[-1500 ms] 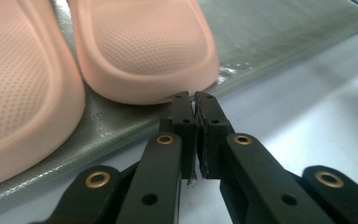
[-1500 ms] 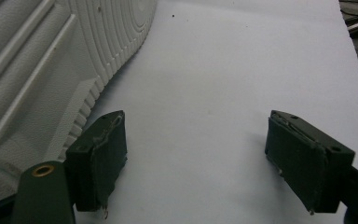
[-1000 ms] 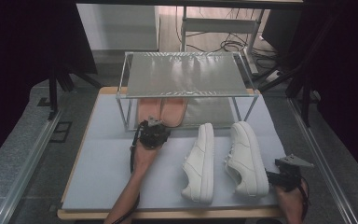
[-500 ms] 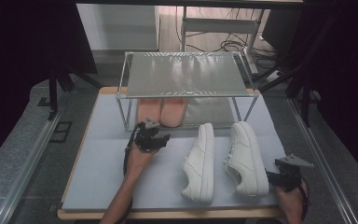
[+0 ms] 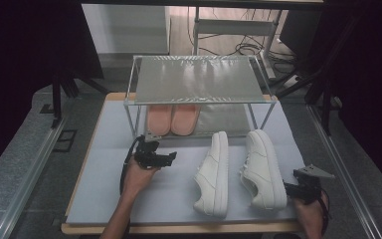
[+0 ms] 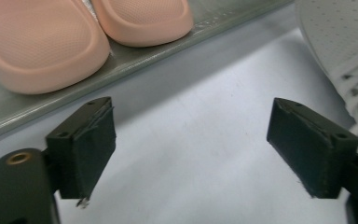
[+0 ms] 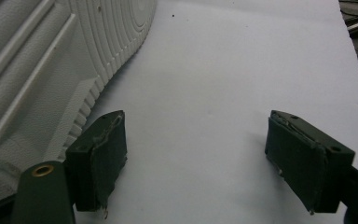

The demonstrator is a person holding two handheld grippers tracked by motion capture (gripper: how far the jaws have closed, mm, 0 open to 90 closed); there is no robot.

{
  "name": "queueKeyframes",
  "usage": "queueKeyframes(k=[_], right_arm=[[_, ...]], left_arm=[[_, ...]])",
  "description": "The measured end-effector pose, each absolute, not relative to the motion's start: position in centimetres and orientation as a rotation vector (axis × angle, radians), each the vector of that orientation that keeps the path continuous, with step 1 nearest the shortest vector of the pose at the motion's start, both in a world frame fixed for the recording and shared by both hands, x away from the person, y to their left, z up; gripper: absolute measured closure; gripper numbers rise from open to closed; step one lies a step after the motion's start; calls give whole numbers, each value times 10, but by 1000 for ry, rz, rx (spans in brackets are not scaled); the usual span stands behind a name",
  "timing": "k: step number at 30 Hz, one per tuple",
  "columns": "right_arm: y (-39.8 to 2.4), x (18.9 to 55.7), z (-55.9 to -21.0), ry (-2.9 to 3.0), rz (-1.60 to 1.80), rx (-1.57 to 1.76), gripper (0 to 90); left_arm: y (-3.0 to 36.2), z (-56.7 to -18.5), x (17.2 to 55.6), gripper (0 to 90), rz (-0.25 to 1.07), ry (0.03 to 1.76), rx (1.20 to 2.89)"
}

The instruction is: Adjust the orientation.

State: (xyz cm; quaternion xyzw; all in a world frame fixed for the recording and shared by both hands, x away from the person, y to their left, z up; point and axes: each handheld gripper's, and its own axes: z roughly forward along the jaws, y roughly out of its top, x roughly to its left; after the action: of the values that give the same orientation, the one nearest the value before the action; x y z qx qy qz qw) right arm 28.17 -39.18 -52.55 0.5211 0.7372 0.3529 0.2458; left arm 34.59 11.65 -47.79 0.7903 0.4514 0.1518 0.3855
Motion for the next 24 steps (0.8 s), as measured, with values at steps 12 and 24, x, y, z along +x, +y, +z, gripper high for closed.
queueKeyframes(k=[12,24], right_arm=[[-392,282,-526,2010,964,1422,207],[-392,282,-526,2010,964,1422,207]], left_arm=[[142,-476,312,117,468,1133,2036],[169,-496,288,115,459,1218,2053]])
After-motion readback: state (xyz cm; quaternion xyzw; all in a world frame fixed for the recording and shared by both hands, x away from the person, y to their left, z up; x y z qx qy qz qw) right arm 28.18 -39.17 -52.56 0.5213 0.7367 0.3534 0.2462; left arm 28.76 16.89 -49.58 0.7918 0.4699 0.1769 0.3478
